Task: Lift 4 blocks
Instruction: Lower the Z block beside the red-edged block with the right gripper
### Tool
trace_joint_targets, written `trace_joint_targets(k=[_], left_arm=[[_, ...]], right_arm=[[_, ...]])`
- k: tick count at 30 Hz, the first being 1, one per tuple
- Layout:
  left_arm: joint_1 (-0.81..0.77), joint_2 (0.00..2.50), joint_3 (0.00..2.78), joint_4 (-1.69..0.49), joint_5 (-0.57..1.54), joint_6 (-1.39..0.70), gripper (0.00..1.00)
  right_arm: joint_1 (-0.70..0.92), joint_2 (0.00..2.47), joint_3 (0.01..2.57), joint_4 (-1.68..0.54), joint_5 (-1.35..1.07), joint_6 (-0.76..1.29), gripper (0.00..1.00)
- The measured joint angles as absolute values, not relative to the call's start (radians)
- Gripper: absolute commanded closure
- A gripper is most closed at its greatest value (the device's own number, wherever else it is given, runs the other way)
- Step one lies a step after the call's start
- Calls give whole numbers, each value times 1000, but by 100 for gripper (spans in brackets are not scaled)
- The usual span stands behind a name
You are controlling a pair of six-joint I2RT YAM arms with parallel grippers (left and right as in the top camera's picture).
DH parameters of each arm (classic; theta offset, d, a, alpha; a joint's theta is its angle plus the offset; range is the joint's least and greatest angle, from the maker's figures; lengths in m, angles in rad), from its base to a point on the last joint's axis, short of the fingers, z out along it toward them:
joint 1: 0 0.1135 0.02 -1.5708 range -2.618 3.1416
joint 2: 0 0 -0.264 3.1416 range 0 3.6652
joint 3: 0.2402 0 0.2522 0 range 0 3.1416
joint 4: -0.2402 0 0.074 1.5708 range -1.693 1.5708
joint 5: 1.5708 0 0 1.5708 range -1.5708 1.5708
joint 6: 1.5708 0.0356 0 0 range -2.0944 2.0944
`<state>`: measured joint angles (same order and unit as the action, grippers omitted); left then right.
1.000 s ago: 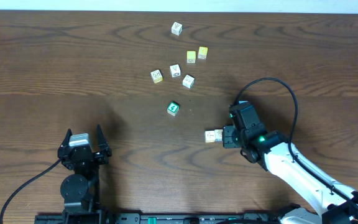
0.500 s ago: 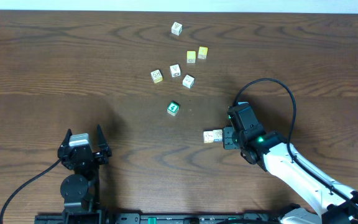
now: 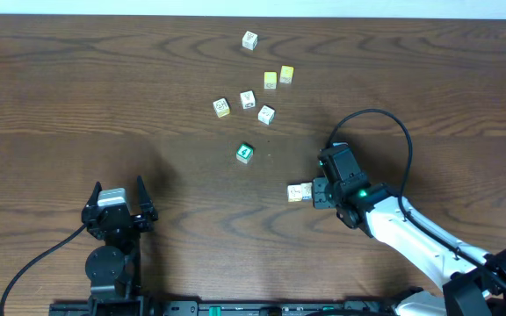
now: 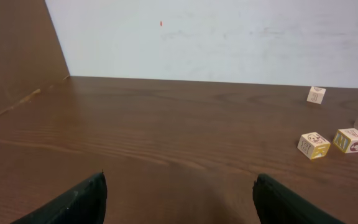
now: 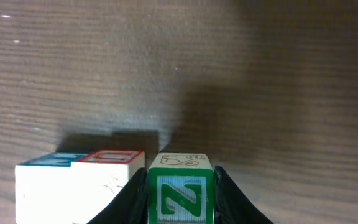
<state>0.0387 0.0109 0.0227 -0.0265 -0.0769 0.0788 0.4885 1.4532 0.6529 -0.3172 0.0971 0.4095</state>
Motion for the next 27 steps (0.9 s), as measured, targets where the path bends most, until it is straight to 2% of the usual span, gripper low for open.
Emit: trace_joint_targets(k=[6, 10, 27], left_arm=[[39, 11, 23, -27, -77, 79, 24], [39, 11, 23, -27, -77, 79, 24], [39, 11, 23, -27, -77, 79, 25]], right_arm=[[488, 1456, 653, -308, 96, 408, 74], [488, 1457, 653, -307, 93, 405, 70], [488, 1460, 653, -302, 86, 401, 67]])
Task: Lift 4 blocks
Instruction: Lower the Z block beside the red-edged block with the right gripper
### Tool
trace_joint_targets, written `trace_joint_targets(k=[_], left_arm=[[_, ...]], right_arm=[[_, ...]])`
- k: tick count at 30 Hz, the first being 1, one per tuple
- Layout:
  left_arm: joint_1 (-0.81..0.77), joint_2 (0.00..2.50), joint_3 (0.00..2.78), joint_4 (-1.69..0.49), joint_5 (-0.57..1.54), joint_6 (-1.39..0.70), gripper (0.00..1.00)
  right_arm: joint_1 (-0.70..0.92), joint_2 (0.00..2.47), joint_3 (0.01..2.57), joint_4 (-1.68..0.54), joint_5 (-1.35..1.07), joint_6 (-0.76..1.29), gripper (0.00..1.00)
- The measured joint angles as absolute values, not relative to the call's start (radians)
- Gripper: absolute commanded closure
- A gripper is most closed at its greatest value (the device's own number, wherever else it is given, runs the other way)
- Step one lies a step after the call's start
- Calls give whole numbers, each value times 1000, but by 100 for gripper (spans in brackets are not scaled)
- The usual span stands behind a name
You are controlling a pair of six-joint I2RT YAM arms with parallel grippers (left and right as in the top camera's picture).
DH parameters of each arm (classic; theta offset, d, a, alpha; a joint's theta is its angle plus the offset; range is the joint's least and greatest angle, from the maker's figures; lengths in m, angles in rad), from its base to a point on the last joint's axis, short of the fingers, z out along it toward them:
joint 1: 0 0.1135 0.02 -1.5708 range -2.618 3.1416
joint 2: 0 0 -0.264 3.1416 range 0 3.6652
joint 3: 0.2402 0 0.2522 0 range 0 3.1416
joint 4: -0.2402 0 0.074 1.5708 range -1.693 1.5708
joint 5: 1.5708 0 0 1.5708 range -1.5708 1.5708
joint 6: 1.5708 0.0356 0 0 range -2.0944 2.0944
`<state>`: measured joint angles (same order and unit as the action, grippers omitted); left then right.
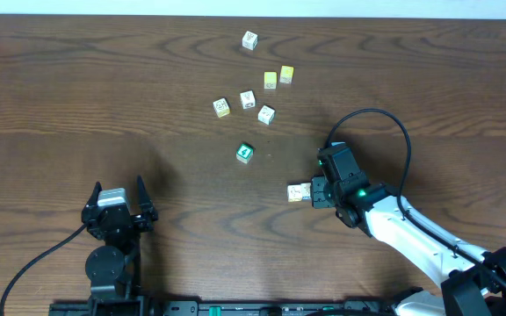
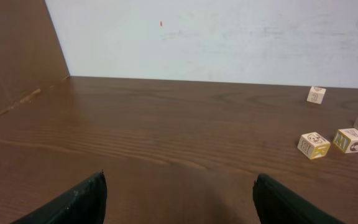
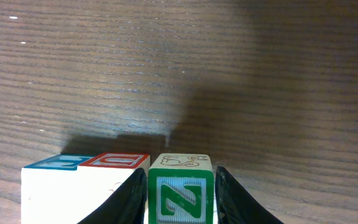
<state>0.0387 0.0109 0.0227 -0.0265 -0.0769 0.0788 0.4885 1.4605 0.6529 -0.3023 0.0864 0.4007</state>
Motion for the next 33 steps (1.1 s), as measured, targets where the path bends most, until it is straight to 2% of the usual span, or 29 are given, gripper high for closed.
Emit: trace_joint_targets(k=[33], left_arm=[[39, 11, 23, -27, -77, 79, 25]], right_arm=[[488, 1462, 653, -293, 105, 378, 60]])
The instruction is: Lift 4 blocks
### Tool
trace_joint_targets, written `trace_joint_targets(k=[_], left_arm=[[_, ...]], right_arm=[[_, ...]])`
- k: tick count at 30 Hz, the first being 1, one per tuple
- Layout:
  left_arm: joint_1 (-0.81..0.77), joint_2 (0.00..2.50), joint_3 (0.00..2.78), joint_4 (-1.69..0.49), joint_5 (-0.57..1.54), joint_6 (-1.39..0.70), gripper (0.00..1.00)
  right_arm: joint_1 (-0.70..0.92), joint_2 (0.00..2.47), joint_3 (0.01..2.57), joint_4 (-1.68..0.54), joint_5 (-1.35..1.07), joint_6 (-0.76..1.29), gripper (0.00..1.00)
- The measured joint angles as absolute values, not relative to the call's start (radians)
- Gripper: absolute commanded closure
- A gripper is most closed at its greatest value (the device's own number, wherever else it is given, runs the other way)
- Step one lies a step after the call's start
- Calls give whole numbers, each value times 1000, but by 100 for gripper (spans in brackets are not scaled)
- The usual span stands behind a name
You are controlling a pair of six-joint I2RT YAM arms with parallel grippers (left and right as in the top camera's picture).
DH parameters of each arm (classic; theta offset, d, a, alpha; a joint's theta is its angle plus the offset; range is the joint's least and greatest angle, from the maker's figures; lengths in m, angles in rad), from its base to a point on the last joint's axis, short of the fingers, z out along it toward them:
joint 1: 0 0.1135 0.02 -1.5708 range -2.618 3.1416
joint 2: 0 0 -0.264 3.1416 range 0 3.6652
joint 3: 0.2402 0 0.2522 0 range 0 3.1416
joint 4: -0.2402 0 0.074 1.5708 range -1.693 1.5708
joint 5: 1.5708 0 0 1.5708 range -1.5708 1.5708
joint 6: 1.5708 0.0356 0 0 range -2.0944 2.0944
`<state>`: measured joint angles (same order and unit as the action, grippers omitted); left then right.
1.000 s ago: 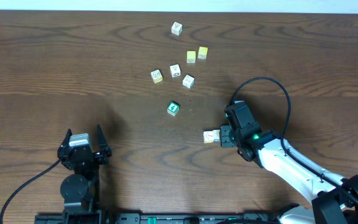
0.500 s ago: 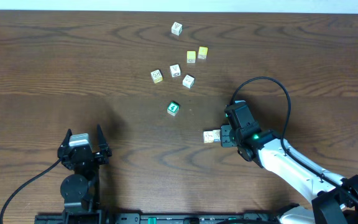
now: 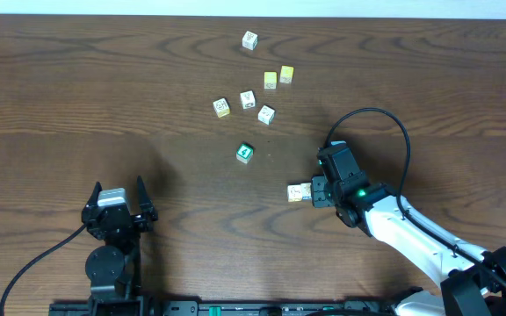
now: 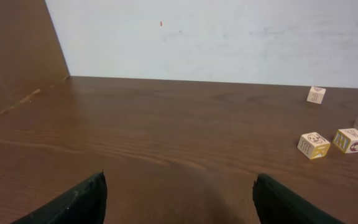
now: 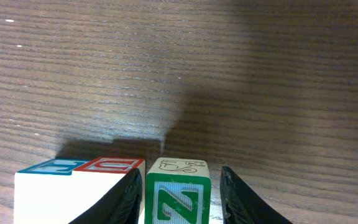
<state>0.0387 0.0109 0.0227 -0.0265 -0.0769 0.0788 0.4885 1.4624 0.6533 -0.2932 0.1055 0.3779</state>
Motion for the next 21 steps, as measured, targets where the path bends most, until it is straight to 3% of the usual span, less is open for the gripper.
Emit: trace_joint_targets(k=[15, 21], left_arm=[[39, 11, 23, -27, -77, 79, 25], [39, 11, 23, -27, -77, 79, 24]], right_arm=[[488, 1464, 693, -291, 109, 345, 58], [476, 1464, 700, -338, 141, 334, 66]])
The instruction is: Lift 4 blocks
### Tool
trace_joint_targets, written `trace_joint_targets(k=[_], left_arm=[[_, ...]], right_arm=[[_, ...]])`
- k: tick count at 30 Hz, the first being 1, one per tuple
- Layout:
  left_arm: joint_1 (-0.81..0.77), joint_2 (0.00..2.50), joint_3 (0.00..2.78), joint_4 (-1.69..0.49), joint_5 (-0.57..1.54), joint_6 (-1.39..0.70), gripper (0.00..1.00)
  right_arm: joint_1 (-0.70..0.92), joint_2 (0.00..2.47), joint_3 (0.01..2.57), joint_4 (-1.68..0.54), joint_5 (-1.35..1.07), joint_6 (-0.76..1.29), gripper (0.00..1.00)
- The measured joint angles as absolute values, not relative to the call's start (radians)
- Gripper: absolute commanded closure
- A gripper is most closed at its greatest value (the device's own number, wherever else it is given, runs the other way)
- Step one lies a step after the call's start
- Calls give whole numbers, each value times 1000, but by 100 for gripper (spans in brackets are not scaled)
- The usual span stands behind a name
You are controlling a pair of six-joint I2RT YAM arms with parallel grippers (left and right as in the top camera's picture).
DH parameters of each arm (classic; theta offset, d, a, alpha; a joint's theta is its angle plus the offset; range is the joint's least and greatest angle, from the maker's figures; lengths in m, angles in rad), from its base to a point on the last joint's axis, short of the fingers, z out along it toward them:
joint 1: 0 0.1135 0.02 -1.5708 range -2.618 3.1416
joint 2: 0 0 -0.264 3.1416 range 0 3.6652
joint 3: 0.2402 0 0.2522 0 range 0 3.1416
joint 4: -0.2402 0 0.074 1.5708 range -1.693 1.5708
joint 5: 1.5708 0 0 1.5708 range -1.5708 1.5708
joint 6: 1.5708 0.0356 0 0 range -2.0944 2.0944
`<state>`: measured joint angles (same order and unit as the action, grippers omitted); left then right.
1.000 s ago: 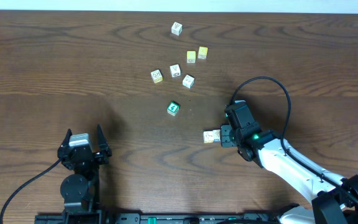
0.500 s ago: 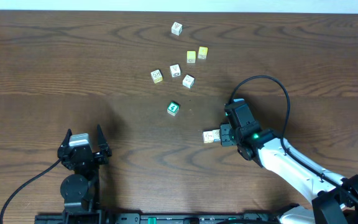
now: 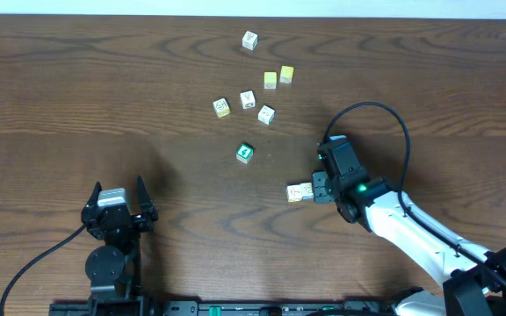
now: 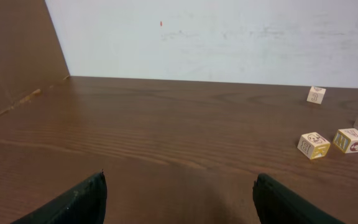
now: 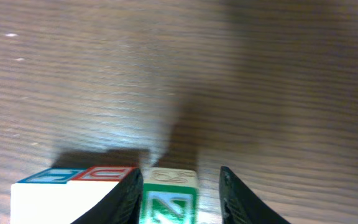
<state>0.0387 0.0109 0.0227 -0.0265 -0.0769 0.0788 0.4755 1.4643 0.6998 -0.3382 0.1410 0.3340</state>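
Observation:
A green Z block (image 5: 168,199) stands on the table against a white block pair with red and blue tops (image 5: 73,196). My right gripper (image 5: 180,180) is open around the Z block, with a gap at its right finger. From overhead the right gripper (image 3: 316,189) sits beside those blocks (image 3: 299,192). Another green block (image 3: 244,153) lies alone, and several pale blocks (image 3: 248,99) are scattered beyond it. My left gripper (image 4: 180,186) is open and holds nothing, low at the near left (image 3: 117,211).
The left wrist view shows several pale blocks (image 4: 314,145) far right and a white wall behind. The right arm's black cable (image 3: 393,123) loops over the table. The table's far edge (image 3: 253,16) runs along the top.
The right jaws stand wider apart around the Z block, with a visible gap at the right finger. The right wrist view is blurred and the block sits lower in it. The left arm is unchanged.
The right gripper was shut on the green Z block, set down beside the white blocks, and still shut a moment later. Then its jaws stood slightly apart from the block, and now wider. The left gripper stayed open and still throughout.

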Motion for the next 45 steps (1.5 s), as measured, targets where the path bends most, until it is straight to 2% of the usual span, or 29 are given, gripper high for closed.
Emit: trace_joint_targets(k=[5, 11, 18, 45], left_arm=[[39, 11, 23, -27, -77, 79, 24], [39, 11, 23, -27, -77, 79, 24], [39, 11, 23, -27, -77, 79, 24], [39, 11, 23, -27, -77, 79, 24]], right_arm=[[409, 1464, 712, -368, 154, 330, 70], [378, 1464, 721, -409, 155, 326, 85], [377, 1464, 721, -476, 129, 326, 92], [398, 1465, 721, -493, 17, 325, 94]])
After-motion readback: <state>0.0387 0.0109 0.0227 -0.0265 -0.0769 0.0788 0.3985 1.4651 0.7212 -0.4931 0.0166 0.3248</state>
